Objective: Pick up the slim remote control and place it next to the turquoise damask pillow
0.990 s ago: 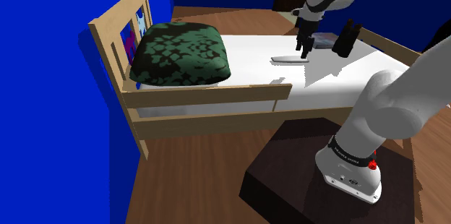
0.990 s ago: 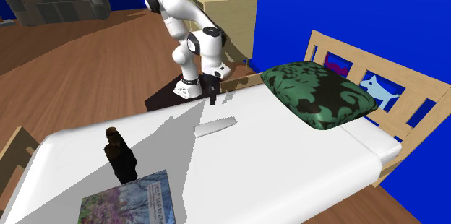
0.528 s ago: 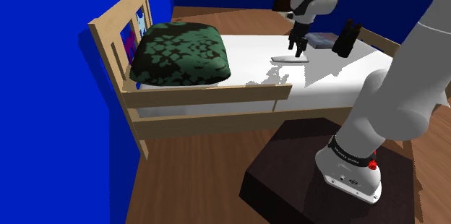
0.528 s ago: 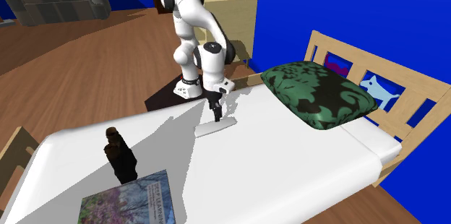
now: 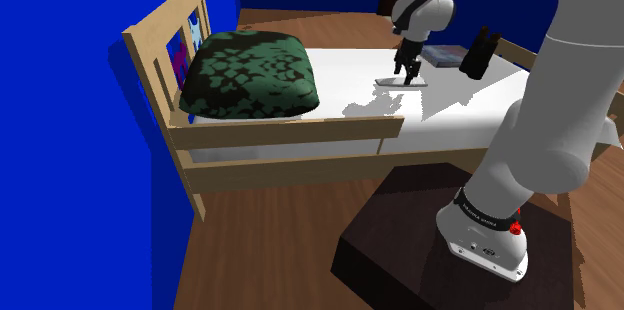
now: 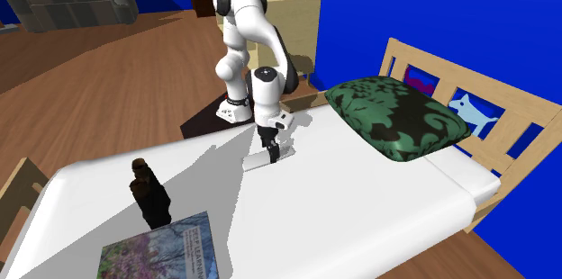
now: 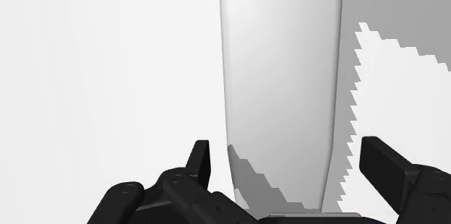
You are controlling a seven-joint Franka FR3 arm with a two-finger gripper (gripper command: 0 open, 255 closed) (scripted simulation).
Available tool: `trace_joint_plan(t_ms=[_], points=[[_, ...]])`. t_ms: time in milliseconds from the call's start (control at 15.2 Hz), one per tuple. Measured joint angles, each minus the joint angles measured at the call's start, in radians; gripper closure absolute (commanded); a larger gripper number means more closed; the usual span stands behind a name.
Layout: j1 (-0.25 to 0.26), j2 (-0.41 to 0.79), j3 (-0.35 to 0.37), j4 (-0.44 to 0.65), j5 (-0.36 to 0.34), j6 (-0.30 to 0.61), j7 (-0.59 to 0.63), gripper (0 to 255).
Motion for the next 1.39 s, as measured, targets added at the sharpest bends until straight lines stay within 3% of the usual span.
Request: trace_joint_plan(t_ms=[528, 594, 1386], points=[[-0.015, 0.035, 0.016, -0.008, 0.039, 0.028, -0.027, 0], [-0.015, 0.035, 0.016, -0.008, 0.039, 0.028, -0.027, 255], [-0.010, 0.023, 0.010, 0.000, 0.026, 0.014, -0.017, 255]])
